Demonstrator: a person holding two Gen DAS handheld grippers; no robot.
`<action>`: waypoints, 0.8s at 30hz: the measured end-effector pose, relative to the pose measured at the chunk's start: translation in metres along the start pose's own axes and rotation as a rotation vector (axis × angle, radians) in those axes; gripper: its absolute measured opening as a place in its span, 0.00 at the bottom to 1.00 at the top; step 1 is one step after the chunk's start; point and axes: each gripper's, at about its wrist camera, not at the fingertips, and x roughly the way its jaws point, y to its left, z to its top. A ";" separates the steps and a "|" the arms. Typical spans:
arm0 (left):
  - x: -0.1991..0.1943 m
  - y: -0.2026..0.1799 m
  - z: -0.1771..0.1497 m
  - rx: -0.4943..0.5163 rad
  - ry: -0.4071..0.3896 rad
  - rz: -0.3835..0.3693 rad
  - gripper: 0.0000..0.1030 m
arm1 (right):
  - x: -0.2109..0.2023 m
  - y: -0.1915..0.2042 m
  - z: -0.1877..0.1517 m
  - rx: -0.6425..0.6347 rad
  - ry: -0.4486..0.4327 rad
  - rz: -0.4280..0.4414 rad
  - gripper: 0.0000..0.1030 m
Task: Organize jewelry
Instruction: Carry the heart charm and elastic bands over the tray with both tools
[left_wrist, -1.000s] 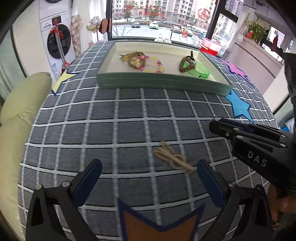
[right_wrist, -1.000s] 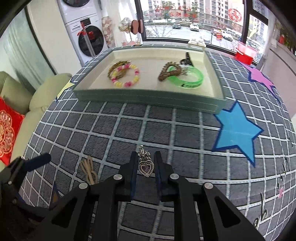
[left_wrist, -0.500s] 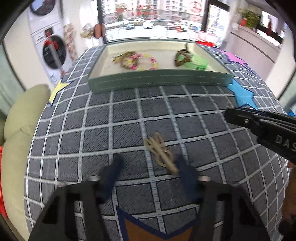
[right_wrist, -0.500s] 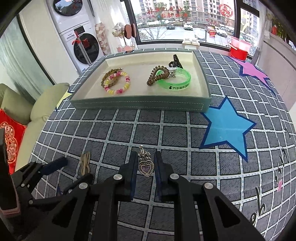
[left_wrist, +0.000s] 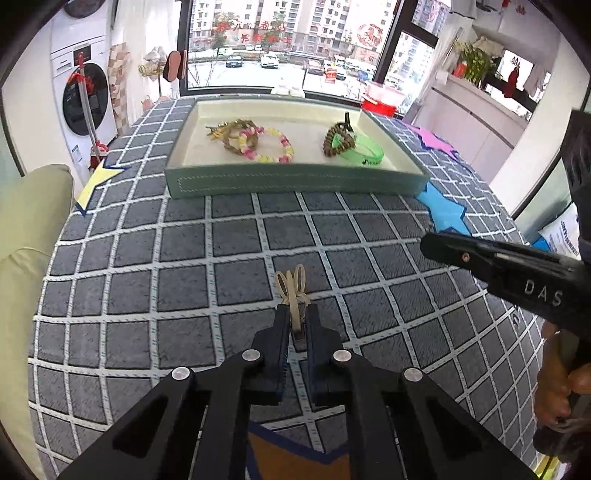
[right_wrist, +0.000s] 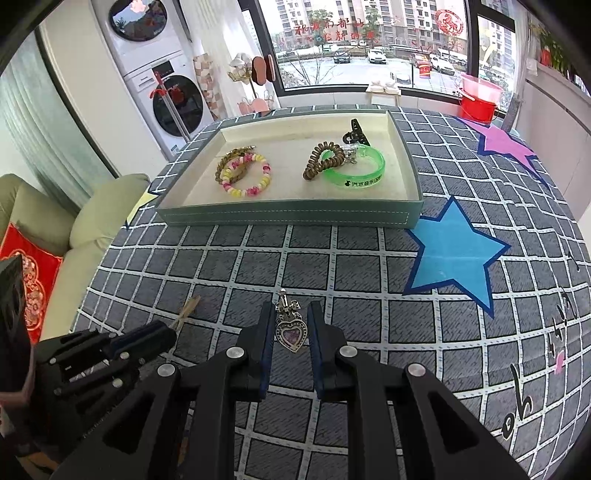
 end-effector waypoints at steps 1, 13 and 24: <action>-0.001 0.000 0.001 0.002 -0.005 0.002 0.22 | -0.001 0.000 0.000 -0.001 -0.001 0.002 0.19; -0.017 0.001 0.014 0.020 -0.057 0.014 0.22 | -0.014 -0.003 0.003 0.005 -0.029 -0.001 0.19; -0.025 0.001 0.036 0.028 -0.104 0.010 0.22 | -0.020 -0.005 0.018 0.008 -0.049 -0.005 0.19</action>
